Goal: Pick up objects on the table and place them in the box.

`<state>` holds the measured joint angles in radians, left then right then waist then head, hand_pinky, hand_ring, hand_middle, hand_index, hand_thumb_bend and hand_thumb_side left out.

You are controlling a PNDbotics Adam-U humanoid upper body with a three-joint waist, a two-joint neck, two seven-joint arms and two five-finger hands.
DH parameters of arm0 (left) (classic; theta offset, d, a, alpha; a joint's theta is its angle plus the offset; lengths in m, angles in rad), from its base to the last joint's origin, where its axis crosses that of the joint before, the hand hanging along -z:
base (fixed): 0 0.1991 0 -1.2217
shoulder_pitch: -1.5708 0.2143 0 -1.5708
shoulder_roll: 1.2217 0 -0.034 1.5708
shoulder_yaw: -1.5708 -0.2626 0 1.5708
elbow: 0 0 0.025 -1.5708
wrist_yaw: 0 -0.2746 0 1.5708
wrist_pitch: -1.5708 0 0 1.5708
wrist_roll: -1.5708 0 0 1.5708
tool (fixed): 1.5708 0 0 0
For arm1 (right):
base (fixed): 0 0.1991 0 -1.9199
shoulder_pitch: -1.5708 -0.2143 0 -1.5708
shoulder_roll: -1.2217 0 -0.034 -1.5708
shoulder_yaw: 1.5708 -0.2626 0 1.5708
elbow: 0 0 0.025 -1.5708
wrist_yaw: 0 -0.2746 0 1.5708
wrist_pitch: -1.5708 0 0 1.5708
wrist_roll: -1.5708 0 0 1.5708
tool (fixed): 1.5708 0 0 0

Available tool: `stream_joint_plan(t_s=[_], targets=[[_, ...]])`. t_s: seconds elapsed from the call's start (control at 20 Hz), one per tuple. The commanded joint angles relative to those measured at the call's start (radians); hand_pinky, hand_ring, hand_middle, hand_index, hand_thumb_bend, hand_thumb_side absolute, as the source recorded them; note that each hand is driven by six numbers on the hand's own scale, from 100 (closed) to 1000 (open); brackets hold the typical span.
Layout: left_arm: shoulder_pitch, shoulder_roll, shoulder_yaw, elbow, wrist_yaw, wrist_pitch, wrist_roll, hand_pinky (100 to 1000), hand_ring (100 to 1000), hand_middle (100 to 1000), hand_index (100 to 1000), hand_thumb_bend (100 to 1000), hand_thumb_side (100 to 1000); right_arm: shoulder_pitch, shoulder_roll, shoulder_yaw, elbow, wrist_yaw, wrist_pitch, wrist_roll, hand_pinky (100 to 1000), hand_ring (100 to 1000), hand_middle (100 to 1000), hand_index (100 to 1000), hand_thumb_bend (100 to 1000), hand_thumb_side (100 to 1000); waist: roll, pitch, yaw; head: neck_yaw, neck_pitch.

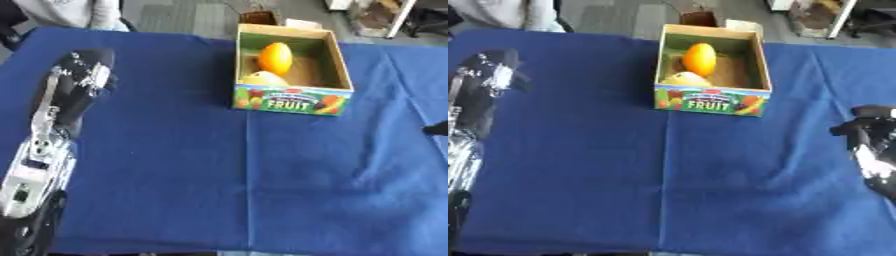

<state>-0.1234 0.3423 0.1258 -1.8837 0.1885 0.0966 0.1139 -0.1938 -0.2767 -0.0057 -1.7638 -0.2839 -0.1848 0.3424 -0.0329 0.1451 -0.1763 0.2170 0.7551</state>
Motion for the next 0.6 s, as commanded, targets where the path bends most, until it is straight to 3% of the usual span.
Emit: stream_joint_plan(t_s=[0.05, 0.6], targets=[[-0.004, 0.009, 0.001, -0.010, -0.003, -0.002, -0.004, 527, 514, 545, 650, 358, 401, -0.009, -0.019, -0.008, -0.012, 0.003, -0.002, -0.003, 702, 598, 489, 715, 100, 100, 0.002, -0.011, 0.000, -0.006, 0.001], [-0.002, 0.008, 0.000, -0.011, 0.000, -0.003, -0.014, 534, 516, 547, 653, 346, 415, -0.005, -0.018, -0.010, -0.012, 0.004, -0.001, -0.006, 701, 598, 489, 714, 100, 100, 0.002, -0.011, 0.001, -0.018, 0.004]])
